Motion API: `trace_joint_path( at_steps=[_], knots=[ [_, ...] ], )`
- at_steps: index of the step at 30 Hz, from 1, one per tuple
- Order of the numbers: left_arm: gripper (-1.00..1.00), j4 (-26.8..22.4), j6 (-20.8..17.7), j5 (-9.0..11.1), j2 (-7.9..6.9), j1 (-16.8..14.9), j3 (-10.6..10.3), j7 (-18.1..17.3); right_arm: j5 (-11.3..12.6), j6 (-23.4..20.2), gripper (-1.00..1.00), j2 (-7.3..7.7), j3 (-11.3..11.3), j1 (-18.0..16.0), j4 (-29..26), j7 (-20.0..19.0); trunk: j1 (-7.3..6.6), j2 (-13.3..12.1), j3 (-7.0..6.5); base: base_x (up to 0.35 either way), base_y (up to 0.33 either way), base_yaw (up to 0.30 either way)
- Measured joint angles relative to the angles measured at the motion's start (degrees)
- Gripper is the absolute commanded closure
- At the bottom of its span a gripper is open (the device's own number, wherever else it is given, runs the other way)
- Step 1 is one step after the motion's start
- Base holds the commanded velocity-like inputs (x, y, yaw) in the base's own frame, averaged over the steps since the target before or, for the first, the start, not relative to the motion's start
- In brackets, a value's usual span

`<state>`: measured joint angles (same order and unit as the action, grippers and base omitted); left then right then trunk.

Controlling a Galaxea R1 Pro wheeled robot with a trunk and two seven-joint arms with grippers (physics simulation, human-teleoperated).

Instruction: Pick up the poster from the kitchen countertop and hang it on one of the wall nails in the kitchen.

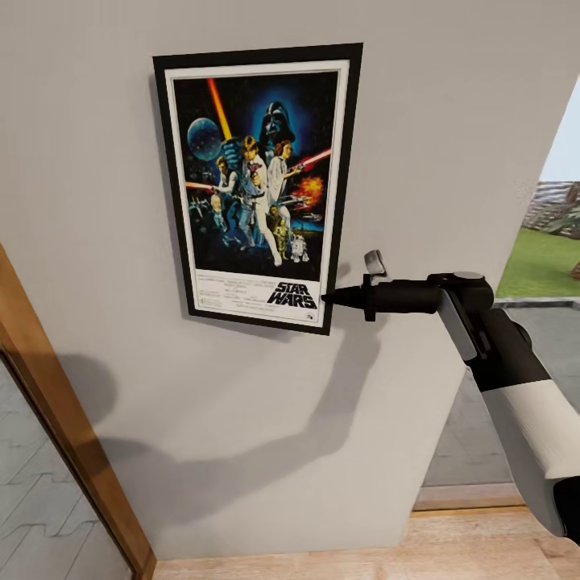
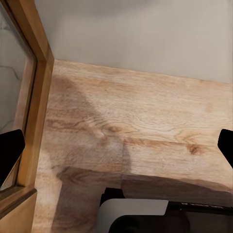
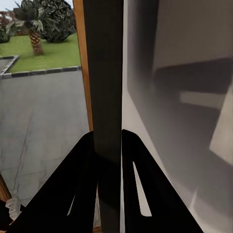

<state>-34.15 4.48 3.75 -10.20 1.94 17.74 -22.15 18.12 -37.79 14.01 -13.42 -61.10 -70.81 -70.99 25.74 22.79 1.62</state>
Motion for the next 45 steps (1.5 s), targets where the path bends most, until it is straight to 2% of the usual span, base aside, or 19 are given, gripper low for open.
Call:
trace_joint_path(
  at_steps=[45],
  knots=[
    [-1.0,0.0,0.0,0.0,0.0,0.0,0.0,0.0,0.0,0.0,1.0,-0.17,0.0,0.0,-0.01,0.09,0.0,0.0,0.0,0.02,0.0,0.0]
  ],
)
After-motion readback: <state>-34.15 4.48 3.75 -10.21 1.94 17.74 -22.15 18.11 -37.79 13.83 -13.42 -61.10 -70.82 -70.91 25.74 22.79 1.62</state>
